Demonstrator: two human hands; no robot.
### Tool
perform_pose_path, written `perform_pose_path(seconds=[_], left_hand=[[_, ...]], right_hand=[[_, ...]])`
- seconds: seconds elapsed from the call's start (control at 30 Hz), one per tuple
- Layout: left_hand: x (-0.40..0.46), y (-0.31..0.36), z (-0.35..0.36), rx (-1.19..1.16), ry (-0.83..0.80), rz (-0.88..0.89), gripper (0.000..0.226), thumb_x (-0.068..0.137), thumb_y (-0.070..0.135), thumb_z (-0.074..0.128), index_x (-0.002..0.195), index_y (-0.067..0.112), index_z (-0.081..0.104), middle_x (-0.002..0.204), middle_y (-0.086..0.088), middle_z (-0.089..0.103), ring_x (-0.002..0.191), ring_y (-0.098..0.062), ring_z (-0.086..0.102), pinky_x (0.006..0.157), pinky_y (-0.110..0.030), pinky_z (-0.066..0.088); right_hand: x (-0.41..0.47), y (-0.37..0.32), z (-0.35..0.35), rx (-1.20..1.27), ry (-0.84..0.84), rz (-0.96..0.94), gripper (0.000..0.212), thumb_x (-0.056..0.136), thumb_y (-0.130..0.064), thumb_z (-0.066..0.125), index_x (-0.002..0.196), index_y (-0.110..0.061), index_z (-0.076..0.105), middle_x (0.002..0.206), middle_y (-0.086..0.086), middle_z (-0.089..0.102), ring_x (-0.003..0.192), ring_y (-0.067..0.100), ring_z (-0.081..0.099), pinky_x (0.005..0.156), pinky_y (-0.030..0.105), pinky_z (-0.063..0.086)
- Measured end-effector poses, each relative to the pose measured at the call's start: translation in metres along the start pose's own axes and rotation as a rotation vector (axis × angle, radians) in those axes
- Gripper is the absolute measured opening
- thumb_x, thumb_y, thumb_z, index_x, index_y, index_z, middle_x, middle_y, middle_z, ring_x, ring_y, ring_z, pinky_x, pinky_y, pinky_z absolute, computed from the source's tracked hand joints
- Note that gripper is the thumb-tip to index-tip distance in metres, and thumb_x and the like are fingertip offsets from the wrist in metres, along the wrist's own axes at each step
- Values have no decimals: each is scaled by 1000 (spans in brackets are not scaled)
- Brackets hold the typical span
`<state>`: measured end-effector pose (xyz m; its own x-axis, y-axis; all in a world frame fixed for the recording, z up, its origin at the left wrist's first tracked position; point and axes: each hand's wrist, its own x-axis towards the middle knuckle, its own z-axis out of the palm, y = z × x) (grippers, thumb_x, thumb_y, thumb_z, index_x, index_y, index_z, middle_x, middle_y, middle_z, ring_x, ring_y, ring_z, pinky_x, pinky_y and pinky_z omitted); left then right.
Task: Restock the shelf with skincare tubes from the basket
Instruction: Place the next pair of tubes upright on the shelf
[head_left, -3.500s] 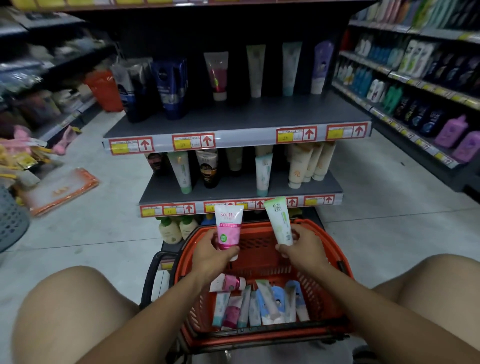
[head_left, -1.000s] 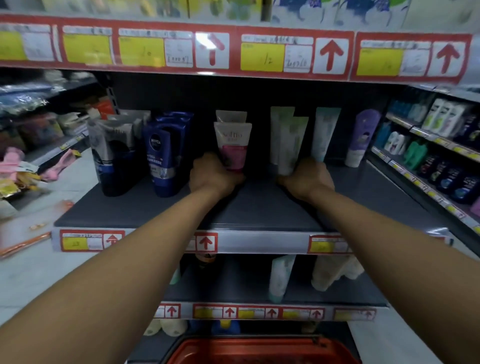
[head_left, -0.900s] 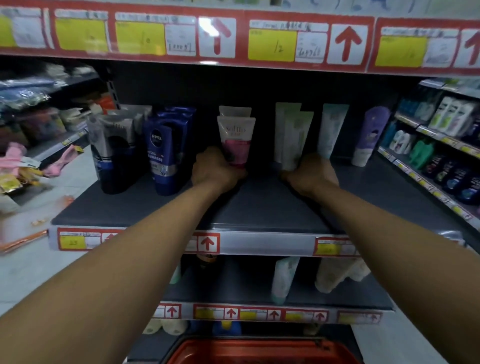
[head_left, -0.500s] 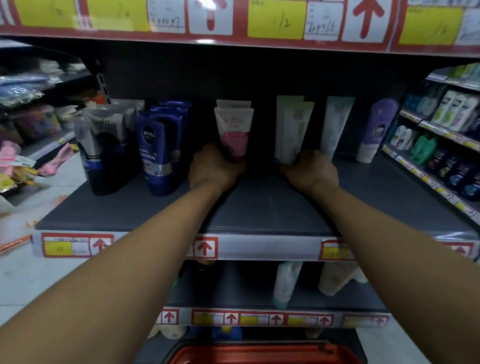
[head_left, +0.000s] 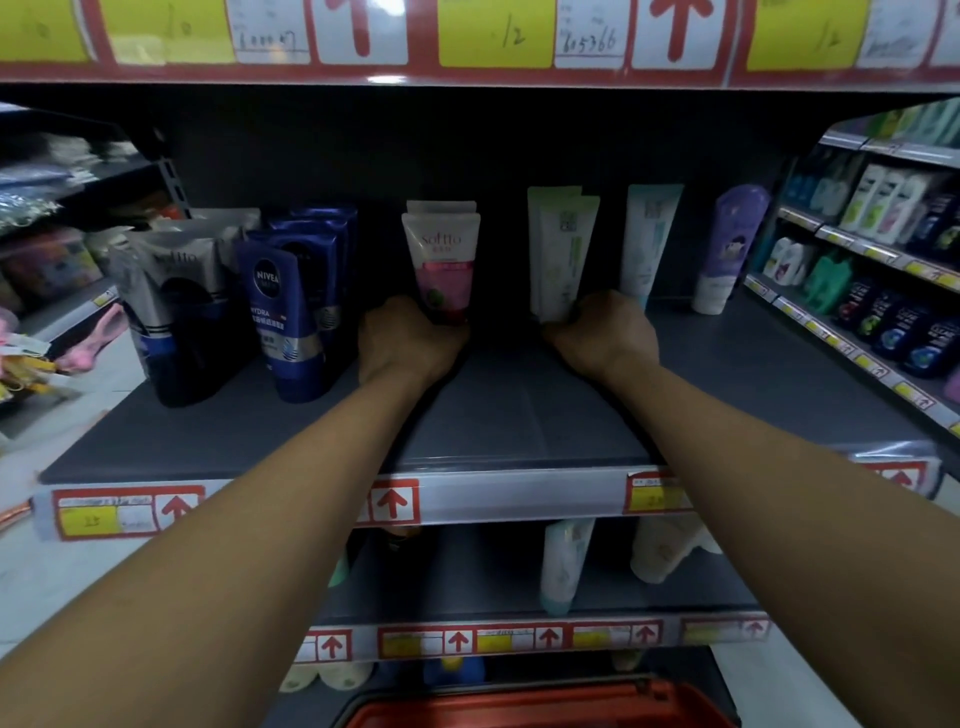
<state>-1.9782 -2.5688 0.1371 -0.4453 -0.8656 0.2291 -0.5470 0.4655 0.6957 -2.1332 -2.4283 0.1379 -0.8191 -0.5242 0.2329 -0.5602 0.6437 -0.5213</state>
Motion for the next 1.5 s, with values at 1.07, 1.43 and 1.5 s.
perform_pose_path(seconds=[1.07,1.43,1.5], left_hand=[[5,-1,2,66,28,47,52,82,58,72,105,12,76,108,-15,75,106,-36,70,77,-31,52],[5,-1,2,72,8,19,47,82,57,73,103,15,75,109,-13,75,105,-34,70,78,-30,53],[6,-2,3,68,-11,21,51,80,60,73,106,16,75,109,-11,75,105,-33,71,80,-31,56]], right_hand=[[9,6,8,-24,8,-63,44,83,-62,65,96,-19,69,88,0,61,93,29,65,81,36,51],[14,9,12,-25,2,-86,41,83,-60,64,93,-20,67,82,-2,58,78,22,56,71,31,44],[15,10,11,-20,-6,-81,43,81,-61,65,95,-20,68,85,-1,59,80,22,56,72,31,45]])
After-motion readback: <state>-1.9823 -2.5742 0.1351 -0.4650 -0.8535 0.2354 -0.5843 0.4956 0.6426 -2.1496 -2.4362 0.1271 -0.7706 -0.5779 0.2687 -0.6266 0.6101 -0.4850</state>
